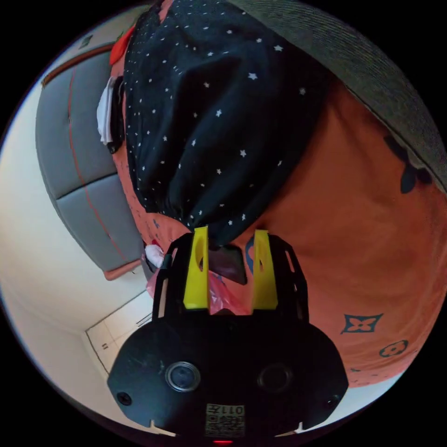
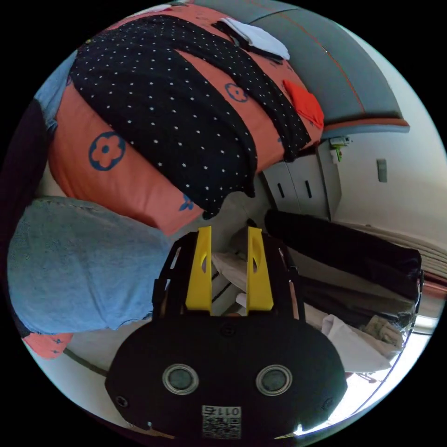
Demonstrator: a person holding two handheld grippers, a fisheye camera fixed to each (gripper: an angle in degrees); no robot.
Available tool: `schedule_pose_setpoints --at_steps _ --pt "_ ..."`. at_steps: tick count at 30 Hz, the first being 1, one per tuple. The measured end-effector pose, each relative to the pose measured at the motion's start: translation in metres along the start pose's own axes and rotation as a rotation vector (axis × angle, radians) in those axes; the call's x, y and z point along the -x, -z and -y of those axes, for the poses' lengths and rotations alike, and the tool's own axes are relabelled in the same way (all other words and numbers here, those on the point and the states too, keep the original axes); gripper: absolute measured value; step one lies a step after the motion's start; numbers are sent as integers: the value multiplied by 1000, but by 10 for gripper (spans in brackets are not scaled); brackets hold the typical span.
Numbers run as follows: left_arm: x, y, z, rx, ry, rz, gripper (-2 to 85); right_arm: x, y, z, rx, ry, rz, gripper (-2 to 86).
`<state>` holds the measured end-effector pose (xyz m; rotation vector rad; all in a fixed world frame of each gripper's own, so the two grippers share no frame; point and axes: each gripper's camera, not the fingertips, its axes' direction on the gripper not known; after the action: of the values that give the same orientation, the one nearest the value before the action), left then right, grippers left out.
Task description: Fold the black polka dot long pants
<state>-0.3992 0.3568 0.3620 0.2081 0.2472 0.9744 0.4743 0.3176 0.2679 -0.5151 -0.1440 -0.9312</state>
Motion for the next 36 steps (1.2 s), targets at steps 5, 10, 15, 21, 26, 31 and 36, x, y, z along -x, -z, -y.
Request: schedule_pose_setpoints --at_steps 5,10,15,21,26,31,36 --pt "18 -7 15 3 10 32 15 21 -17 17 27 197 -64 105" --pt "38 -20 31 17 19 -92 -2 19 -40 20 55 290 -74 105" --pt "83 -26 44 57 158 -234 -5 19 -74 20 61 354 -106 105" --pt "146 -11 43 82 208 -224 -5 2 -109 26 9 329 -122 106" --pt "190 3 45 133 236 -206 -5 -17 -128 32 -33 295 -116 62" --pt "229 19 49 139 261 -192 -5 -55 -107 22 -70 196 -110 33" --pt "267 37 28 116 323 -161 -4 -116 -34 -7 -116 124 -105 23"
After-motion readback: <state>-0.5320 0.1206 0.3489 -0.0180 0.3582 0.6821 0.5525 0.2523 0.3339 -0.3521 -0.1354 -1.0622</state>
